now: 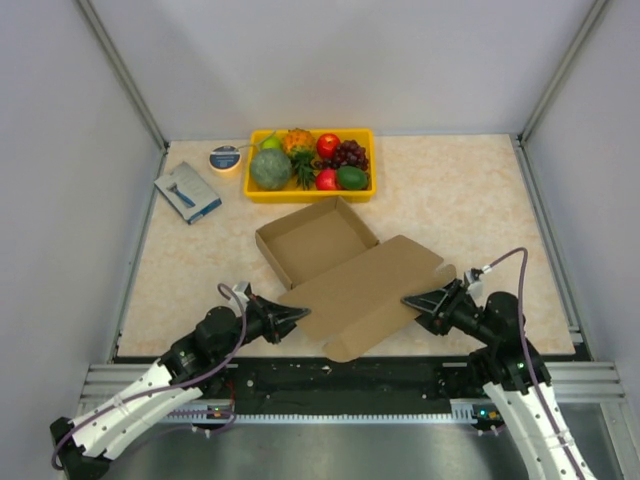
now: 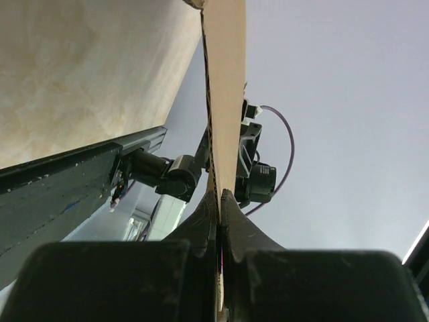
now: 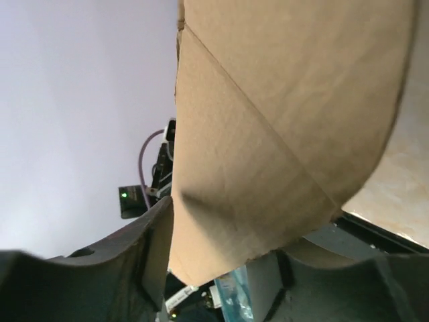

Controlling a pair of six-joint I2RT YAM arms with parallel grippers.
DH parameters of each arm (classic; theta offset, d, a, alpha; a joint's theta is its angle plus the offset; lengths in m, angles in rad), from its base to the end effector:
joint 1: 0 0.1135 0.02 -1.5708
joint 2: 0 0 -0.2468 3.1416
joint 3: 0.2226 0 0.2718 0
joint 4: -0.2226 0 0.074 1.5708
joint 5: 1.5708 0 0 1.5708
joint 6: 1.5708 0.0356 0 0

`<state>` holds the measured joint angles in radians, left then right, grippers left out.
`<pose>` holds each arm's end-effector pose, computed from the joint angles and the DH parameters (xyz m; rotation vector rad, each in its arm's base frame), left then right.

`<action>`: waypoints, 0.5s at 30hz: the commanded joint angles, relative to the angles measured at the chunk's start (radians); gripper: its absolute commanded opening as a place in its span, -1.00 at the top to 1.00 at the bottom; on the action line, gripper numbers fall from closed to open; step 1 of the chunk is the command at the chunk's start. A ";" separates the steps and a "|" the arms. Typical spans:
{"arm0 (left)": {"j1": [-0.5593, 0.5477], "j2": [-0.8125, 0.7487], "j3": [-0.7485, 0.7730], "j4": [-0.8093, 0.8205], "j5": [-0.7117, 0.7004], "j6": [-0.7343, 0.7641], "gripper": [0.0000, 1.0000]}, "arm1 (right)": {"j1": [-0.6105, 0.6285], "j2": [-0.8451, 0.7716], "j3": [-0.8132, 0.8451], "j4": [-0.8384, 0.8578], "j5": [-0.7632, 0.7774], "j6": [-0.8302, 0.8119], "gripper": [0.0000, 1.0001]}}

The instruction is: Fold the paper box

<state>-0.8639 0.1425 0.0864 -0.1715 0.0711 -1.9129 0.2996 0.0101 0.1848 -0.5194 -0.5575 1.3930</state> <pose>0.0958 -0.1160 0.1689 -1.1110 2.0519 -1.8383 0.1109 0.0540 0.1859 0.7655 2.1099 1.5765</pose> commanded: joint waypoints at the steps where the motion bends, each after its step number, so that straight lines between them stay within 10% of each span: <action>1: 0.005 0.008 0.036 0.072 -0.044 0.017 1.00 | -0.002 -0.104 -0.007 0.222 0.048 0.115 0.28; 5: 0.006 0.012 0.030 0.055 -0.025 0.051 0.80 | -0.001 -0.064 0.115 0.116 0.054 0.019 0.96; 10: 0.005 0.037 0.079 -0.063 0.030 0.254 -0.38 | -0.001 0.188 0.263 -0.053 0.010 -0.202 1.00; 15: 0.003 0.049 0.238 -0.288 0.104 0.513 -0.72 | -0.002 0.494 0.516 -0.224 -0.024 -0.563 1.00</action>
<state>-0.8627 0.1833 0.1722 -0.3092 0.1135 -1.6569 0.2996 0.2909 0.5140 -0.5938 -0.5404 1.1725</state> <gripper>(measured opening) 0.815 0.008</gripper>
